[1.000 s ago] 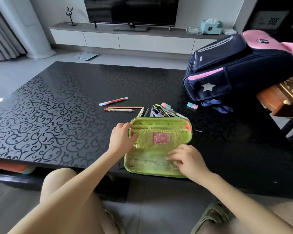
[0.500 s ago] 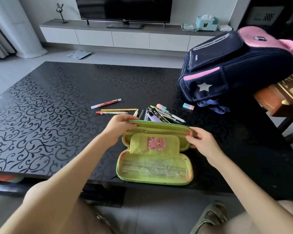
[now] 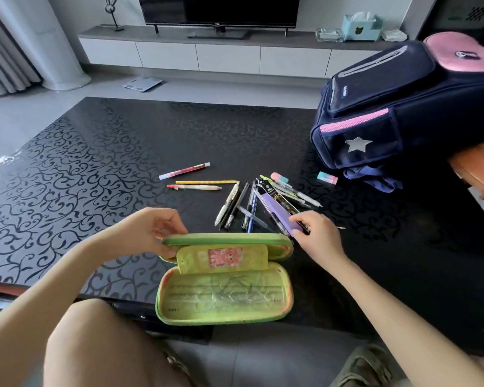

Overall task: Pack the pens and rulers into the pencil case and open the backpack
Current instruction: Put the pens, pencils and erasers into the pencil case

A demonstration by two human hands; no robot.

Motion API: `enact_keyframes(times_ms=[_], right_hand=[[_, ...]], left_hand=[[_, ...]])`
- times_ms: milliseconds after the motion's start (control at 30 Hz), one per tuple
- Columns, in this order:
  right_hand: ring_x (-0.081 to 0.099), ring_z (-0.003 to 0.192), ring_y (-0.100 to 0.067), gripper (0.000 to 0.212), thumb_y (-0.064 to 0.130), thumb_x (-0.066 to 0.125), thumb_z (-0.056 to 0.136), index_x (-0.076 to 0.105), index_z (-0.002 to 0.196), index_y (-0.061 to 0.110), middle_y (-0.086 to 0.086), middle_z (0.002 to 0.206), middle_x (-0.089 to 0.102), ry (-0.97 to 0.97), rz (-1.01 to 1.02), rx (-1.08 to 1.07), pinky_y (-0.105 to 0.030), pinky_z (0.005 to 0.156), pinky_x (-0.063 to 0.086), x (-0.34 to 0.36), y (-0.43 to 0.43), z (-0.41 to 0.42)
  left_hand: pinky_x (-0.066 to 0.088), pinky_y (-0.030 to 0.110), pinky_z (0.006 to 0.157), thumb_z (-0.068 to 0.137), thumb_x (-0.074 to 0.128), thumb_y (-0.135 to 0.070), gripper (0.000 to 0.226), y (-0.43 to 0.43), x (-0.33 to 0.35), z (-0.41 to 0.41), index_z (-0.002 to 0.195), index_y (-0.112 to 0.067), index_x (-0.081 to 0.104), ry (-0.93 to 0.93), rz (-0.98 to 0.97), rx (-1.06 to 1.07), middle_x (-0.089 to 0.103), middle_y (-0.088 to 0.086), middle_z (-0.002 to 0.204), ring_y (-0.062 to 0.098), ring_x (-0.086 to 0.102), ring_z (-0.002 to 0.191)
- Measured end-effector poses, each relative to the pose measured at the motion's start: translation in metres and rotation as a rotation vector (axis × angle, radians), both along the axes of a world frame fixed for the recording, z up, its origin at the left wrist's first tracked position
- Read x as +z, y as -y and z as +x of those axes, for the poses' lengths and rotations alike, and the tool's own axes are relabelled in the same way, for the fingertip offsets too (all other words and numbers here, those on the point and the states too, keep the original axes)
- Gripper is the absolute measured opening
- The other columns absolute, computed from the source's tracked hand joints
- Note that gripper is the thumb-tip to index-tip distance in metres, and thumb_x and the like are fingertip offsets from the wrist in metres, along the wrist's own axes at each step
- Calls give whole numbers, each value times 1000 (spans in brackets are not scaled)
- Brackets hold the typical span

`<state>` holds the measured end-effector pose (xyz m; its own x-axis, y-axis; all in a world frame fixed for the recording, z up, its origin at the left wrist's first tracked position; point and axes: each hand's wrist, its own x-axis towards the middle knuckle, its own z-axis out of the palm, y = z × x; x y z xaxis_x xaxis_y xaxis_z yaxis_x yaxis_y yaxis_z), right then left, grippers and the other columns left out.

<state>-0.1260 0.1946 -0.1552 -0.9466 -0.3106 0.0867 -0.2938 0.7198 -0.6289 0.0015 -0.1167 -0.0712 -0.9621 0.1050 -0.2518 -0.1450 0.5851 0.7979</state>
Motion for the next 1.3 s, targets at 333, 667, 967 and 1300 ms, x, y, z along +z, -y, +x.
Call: enact_keyframes(times_ms=[333,667,967,1300], right_hand=[[55,103,-32,29,26,54,89,63,110,9,-10,113,61,-189,438,3,-37,79,46,-9,8,-36],[59,91,-33,23,26,55,91,65,97,7,-12,101,63,-84,411,-169,-29,64,33,7,3,-47],[54,69,-33,26,18,54,91,64,75,1,-13,75,65,-71,186,-293,-34,57,41,16,-3,-39],[58,63,-12,20,6,48,93,60,105,17,-5,72,67,216,-363,-29,-24,63,50,47,-11,-7]], left_hand=[[52,15,79,61,74,17,46,-3,-6,-6,73,-26,67,-61,22,-8,70,-5,91,11,68,84],[58,32,73,69,72,11,31,-10,-12,-22,77,-19,68,-109,-9,116,73,-5,84,16,69,78],[43,20,66,80,68,-15,20,-22,-38,-47,82,-34,63,-259,-274,298,66,-11,79,11,59,76],[42,36,83,81,68,-18,29,-29,-66,-50,110,-18,65,-353,-632,296,60,7,108,30,51,100]])
